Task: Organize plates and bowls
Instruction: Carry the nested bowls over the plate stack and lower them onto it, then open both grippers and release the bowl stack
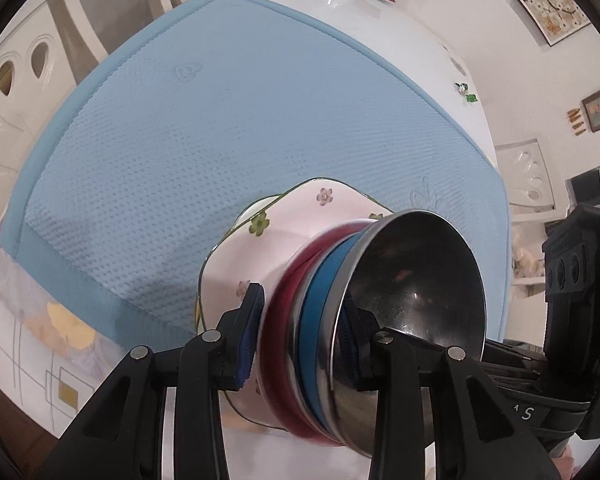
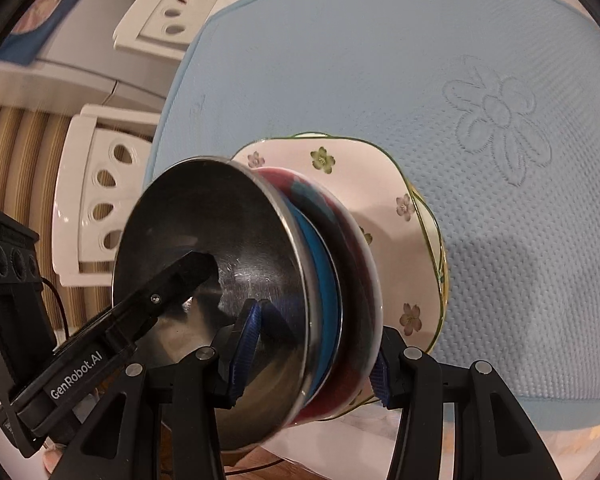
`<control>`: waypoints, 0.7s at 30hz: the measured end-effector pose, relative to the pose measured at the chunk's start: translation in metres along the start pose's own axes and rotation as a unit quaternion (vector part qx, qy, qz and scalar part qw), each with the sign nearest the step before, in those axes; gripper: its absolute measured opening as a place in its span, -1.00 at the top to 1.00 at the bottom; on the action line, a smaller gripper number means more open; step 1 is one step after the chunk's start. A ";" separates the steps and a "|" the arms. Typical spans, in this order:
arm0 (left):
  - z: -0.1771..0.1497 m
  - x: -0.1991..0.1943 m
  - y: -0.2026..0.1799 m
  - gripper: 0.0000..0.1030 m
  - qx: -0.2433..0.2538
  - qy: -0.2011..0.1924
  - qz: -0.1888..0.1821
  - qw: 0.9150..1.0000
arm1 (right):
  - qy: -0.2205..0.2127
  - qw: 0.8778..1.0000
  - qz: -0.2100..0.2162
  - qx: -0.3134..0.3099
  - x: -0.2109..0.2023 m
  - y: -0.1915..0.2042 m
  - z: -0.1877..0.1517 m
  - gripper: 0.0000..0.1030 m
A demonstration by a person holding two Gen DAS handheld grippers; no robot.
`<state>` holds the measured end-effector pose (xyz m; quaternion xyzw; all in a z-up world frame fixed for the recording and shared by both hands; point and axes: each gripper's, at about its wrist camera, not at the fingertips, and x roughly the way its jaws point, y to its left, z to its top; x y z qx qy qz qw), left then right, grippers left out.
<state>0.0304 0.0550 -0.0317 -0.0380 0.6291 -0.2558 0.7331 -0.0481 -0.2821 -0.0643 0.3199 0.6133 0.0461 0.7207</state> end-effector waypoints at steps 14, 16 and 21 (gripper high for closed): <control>-0.012 -0.047 -0.013 0.31 0.045 -0.050 0.039 0.997 | -0.027 0.994 -0.053 -0.093 -0.028 0.017 -0.009 -0.06; -0.023 -0.072 -0.021 -0.35 0.085 -0.090 0.065 0.990 | -0.068 0.987 -0.071 -0.131 -0.049 0.026 -0.025 -0.63; -0.046 -0.069 -0.026 -0.99 0.149 -0.100 0.076 0.981 | -0.124 0.969 -0.058 -0.205 -0.065 0.044 -0.064 -1.00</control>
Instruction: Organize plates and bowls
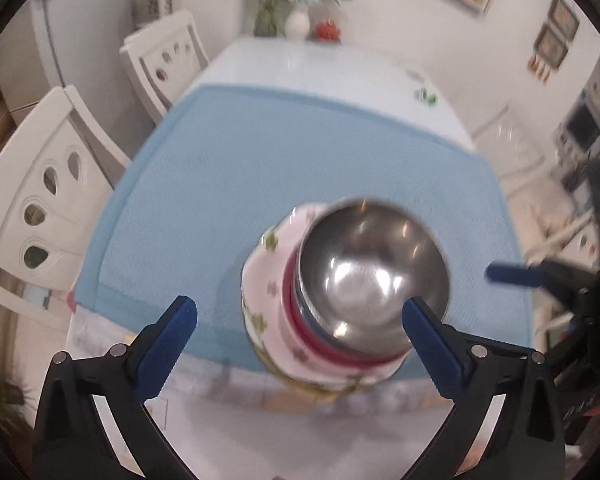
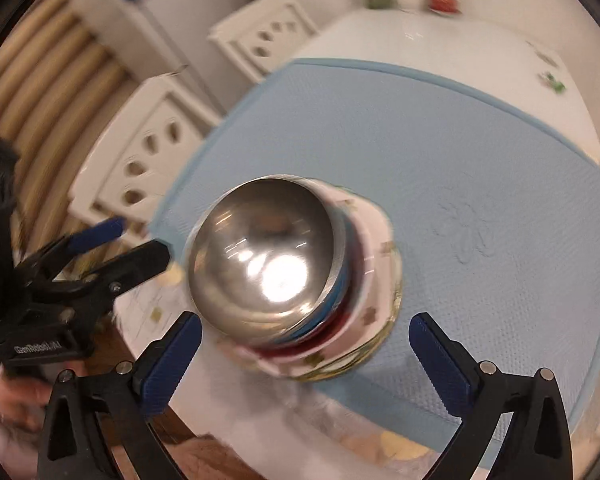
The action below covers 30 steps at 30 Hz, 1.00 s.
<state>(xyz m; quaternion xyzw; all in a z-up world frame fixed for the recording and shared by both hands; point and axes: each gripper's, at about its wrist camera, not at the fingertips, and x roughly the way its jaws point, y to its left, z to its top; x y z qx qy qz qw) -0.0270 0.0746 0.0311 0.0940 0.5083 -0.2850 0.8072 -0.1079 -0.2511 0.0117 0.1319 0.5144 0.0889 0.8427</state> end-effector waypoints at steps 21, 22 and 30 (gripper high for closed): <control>-0.015 0.008 0.007 -0.99 -0.023 0.013 0.016 1.000 | -0.008 0.999 -0.041 -0.003 0.013 0.007 -0.015 -1.00; -0.015 0.008 0.007 -0.99 -0.023 0.014 0.016 1.000 | -0.008 0.999 -0.041 -0.003 0.012 0.007 -0.015 -1.00; -0.017 0.006 0.006 -0.99 -0.018 0.013 0.017 1.000 | -0.009 0.999 -0.042 0.000 0.012 0.008 -0.017 -1.00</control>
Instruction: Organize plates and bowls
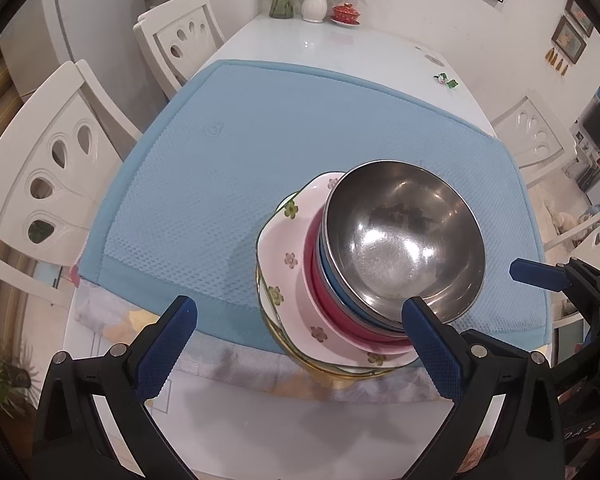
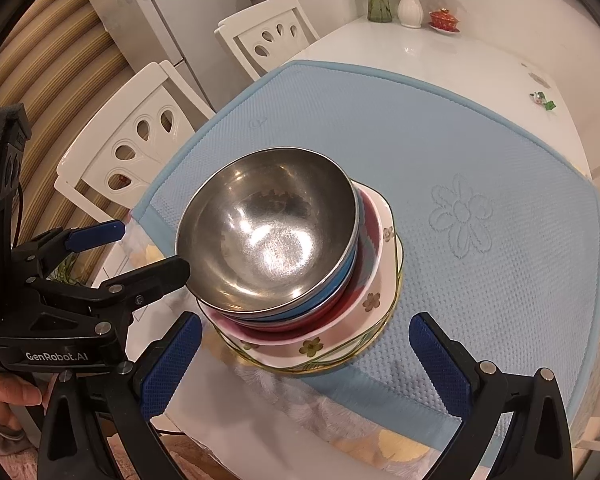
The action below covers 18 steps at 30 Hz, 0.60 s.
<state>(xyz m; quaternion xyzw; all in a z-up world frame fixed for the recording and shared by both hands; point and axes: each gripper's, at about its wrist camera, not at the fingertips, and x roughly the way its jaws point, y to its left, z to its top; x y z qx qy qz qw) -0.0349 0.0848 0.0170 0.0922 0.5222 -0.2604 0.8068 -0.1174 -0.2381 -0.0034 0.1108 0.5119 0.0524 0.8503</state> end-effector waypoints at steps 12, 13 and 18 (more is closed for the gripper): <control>-0.001 -0.003 0.001 -0.99 0.008 -0.006 0.008 1.000 | -0.005 1.000 0.002 0.006 0.000 0.003 -0.002 -1.00; 0.000 -0.004 0.001 -0.99 0.009 -0.007 0.009 1.000 | -0.007 1.000 0.003 0.007 0.000 0.004 -0.002 -1.00; -0.001 -0.004 0.003 -0.99 0.010 -0.005 0.013 1.000 | -0.014 1.000 0.000 0.005 0.000 0.006 -0.003 -1.00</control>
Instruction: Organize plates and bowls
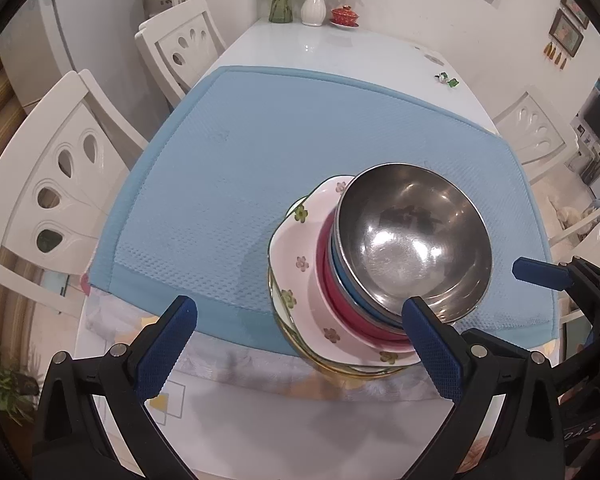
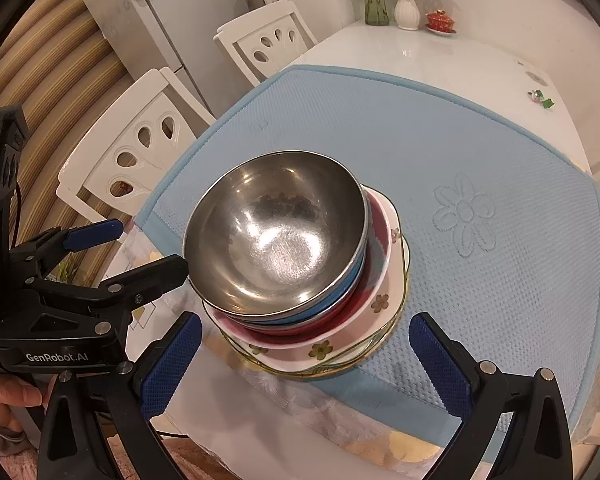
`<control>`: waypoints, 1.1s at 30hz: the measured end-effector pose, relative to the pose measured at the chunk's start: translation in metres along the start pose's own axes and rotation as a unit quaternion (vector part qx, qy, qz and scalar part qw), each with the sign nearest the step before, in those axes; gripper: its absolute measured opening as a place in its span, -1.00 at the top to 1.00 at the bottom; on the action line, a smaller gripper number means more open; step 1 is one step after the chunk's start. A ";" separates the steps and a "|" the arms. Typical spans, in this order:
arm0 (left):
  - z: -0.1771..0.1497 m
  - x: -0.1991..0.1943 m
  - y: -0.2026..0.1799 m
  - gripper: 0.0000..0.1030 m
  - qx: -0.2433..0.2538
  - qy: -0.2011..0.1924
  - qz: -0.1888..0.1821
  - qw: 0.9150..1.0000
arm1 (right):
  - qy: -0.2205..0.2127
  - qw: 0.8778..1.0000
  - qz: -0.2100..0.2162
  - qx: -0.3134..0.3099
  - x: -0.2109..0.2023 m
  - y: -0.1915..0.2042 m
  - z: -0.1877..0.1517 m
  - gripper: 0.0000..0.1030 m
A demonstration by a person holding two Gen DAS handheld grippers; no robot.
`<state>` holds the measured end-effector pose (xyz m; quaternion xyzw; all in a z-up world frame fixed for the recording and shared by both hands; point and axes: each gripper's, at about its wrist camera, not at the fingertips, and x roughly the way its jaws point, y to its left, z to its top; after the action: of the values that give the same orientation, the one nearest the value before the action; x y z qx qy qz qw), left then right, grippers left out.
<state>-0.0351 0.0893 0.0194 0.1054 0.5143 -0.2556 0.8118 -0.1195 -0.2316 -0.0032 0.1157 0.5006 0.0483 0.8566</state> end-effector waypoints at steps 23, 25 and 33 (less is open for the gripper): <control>0.001 0.003 0.000 -0.99 -0.001 0.001 0.001 1.000 | -0.004 1.000 -0.006 0.003 0.000 0.001 0.002 -1.00; 0.000 0.003 0.000 -0.99 -0.002 0.002 0.001 1.000 | -0.004 1.000 -0.006 0.004 0.000 0.001 0.002 -1.00; -0.002 0.002 0.000 -0.99 -0.011 0.004 0.007 1.000 | 0.000 1.000 0.000 0.001 0.002 0.000 0.002 -1.00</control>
<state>-0.0358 0.0895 0.0163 0.1015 0.5197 -0.2436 0.8126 -0.1165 -0.2313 -0.0033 0.1164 0.5006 0.0476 0.8565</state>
